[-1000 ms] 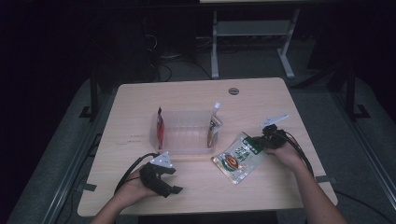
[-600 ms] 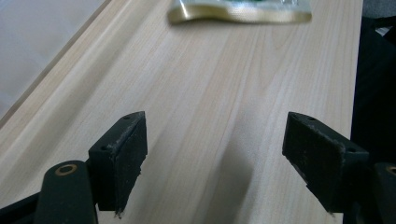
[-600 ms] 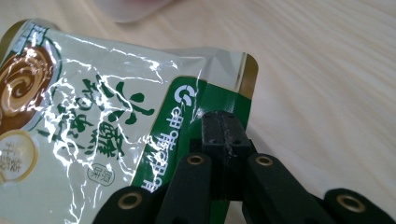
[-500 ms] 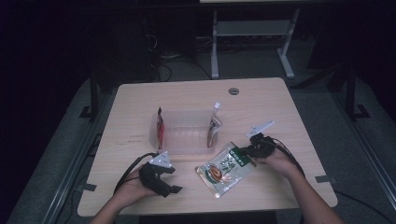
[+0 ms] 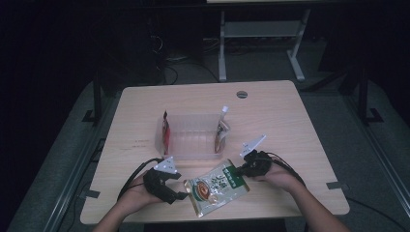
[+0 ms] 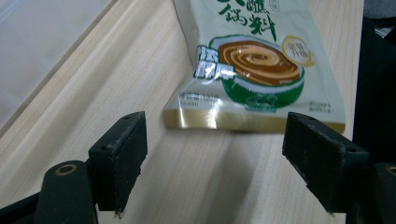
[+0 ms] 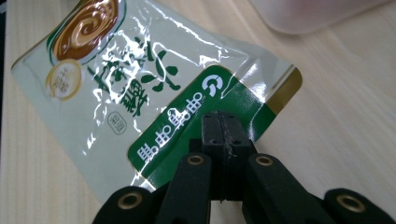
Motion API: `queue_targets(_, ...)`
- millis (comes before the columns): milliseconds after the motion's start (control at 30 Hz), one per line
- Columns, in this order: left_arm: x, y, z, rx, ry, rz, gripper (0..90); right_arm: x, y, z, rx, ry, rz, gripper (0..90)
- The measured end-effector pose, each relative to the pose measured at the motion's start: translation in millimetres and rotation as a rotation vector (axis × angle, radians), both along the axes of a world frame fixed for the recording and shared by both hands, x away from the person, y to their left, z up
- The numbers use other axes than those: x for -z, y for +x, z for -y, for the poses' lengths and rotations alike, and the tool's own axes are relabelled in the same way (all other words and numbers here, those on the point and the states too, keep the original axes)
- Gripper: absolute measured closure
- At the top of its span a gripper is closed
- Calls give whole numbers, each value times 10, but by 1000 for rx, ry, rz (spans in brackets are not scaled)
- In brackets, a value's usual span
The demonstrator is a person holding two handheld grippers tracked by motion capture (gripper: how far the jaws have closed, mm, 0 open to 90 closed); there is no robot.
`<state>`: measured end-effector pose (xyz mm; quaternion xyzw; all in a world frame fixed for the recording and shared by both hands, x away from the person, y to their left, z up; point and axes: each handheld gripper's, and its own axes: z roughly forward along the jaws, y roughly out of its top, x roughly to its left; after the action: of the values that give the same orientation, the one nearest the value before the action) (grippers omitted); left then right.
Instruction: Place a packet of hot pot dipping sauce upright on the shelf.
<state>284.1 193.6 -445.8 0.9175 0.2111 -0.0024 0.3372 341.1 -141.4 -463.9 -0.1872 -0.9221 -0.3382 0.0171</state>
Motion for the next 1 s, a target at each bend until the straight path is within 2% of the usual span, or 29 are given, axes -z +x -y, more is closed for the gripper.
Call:
queue_targets(200,-14,-7,0,-2,-8,5,218,-71,-25,31,16,23,16,894)
queue_targets(300,-14,-11,15,-3,-18,4,219,-139,-84,92,72,36,-4,818)
queue_targets(333,-16,-12,24,0,-17,7,219,-162,-101,122,76,34,6,793)
queue_targets(433,-15,-24,80,9,-18,14,219,-209,-162,211,111,70,11,693)
queue_targets(500,-20,-31,134,15,-21,21,218,-230,-208,259,140,80,14,603)
queue_targets(700,-70,-23,345,15,-34,61,196,-261,-364,381,200,88,42,423)
queue_targets(767,-83,3,407,17,-37,71,190,-257,-433,432,213,90,44,393)
queue_targets(833,-73,38,518,16,-49,48,186,-257,-500,474,229,90,42,367)
queue_targets(1000,-7,88,734,28,7,47,176,-250,-692,608,263,105,38,338)
